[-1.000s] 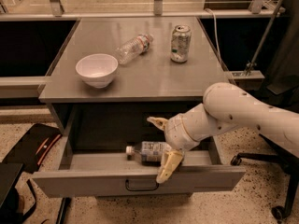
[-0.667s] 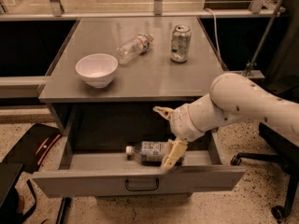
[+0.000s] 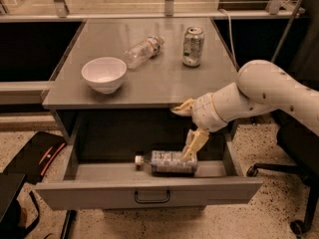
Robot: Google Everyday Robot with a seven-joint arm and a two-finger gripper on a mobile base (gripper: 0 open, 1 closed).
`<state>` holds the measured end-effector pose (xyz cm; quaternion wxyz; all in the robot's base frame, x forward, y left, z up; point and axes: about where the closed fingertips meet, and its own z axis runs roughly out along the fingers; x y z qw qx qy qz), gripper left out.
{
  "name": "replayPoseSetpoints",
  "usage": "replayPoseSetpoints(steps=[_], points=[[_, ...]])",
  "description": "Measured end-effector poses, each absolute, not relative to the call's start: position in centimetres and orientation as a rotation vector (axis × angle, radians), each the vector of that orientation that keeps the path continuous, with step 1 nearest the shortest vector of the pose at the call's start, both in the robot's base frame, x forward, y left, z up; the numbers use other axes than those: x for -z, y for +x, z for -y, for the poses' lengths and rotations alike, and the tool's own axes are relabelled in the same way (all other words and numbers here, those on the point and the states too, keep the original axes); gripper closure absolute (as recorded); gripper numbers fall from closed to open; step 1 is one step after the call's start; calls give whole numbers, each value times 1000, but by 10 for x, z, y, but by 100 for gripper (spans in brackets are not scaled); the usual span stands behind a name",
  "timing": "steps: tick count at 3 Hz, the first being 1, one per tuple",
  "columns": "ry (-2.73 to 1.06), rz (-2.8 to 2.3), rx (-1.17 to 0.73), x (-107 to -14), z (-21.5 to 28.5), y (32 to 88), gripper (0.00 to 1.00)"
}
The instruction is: Pick blue plastic bottle from top drawer and place on counter
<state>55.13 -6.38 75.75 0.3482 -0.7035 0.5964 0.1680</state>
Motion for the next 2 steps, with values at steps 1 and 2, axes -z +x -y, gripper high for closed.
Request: replayPoseSetpoints(steps=[1,2], points=[[-1849,-1555,-412,-743,49,529,0],[-1842,-1564,-344,-746,18,481,0]])
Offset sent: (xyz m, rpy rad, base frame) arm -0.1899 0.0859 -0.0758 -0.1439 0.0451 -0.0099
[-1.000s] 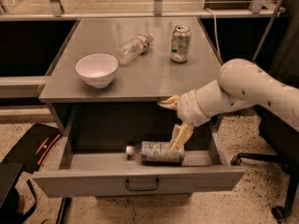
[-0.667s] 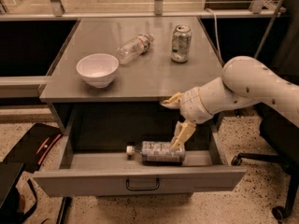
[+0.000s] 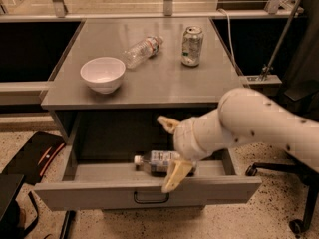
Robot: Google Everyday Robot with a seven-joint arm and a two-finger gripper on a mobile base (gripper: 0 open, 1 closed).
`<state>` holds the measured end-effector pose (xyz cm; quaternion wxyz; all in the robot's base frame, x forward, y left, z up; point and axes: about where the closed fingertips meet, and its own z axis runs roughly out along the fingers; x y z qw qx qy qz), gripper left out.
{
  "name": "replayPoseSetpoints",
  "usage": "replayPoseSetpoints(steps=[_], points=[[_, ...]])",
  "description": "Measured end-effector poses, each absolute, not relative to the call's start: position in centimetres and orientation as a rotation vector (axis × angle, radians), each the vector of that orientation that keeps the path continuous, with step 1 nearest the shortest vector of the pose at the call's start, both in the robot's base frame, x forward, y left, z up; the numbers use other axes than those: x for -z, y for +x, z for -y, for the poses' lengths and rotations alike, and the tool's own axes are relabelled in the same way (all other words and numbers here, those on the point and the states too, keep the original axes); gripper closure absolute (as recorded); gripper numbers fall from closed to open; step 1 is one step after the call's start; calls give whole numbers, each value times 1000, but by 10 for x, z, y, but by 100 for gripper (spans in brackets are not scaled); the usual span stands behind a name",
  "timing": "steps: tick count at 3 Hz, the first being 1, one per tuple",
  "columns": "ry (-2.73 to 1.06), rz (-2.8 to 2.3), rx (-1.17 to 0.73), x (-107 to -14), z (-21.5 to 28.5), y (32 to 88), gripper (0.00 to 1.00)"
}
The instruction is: Pick blue plastic bottle from top drawer and place on counter
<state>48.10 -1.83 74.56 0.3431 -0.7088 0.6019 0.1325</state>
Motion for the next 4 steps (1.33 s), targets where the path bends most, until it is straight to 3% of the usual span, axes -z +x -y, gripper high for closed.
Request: replayPoseSetpoints(steps=[1,2,4], points=[[-1894,-1578,-373,-720,11,453,0],[-1841,-1586,-327,-738,32,493,0],[-1823,-1636,-295,-716,21,494,0]])
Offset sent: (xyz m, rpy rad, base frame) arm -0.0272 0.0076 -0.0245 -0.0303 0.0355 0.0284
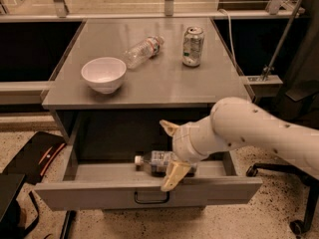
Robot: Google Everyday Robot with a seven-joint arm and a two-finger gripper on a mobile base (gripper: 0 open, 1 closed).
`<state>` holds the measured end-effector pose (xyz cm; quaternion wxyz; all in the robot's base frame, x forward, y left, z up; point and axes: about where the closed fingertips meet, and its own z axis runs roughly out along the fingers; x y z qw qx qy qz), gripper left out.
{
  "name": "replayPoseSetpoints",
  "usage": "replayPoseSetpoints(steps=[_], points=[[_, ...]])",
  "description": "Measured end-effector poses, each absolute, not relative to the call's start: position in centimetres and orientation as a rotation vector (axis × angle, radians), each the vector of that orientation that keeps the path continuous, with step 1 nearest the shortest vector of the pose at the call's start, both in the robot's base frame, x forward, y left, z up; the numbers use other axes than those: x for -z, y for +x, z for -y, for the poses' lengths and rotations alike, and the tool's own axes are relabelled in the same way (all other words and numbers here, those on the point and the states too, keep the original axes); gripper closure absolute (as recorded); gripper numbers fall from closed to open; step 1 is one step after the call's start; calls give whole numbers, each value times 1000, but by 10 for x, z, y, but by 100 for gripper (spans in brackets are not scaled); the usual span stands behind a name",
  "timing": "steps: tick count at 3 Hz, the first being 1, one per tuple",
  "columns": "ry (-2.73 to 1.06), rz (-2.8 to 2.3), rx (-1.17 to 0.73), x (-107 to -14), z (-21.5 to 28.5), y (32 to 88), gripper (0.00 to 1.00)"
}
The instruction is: Pick blue plastic bottle from top drawer and place on counter
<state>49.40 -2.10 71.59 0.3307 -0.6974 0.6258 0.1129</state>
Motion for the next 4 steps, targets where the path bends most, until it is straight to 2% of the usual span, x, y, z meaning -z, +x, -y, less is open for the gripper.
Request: replayPoseSetpoints(steps=[2,3,4], points=[[-1784,-1677,-244,-701,14,515,0],[-1771,-1674,-198,-743,30,510,0],[-1754,-1660,-111,-827,66,518,0]])
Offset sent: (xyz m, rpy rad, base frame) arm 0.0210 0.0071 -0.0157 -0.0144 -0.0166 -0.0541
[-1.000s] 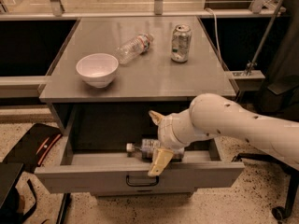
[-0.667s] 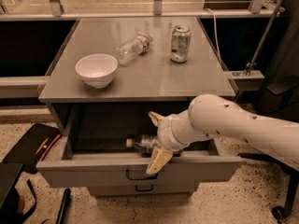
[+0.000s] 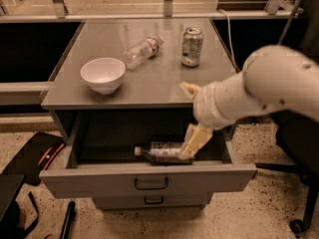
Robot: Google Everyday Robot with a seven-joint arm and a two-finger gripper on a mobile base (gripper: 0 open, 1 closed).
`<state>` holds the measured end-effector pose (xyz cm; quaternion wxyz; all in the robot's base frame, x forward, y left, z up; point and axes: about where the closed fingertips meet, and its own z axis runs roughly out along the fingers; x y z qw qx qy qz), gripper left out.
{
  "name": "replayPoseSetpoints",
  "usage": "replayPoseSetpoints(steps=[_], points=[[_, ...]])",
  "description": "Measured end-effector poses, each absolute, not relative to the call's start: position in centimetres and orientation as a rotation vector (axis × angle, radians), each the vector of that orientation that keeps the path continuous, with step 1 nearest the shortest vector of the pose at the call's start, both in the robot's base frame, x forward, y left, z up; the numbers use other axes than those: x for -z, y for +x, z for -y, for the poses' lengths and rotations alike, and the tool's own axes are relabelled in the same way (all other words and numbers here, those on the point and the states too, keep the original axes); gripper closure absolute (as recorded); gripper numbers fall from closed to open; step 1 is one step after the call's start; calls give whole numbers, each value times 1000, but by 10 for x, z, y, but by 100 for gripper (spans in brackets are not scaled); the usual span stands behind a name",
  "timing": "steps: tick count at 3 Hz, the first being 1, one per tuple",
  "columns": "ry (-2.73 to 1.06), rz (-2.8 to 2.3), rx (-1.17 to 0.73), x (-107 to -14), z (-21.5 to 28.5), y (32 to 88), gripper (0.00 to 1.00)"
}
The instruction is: Pick blue plastic bottle from top drawer and place on counter
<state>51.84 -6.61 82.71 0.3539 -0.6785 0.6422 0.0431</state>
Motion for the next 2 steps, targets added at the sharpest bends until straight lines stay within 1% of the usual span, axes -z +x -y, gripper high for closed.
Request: replayPoseSetpoints(steps=[1,2], points=[[-1760,-1643,-101,-871,80,523,0],[-1763,-1638,-103,-873,78,522,0]])
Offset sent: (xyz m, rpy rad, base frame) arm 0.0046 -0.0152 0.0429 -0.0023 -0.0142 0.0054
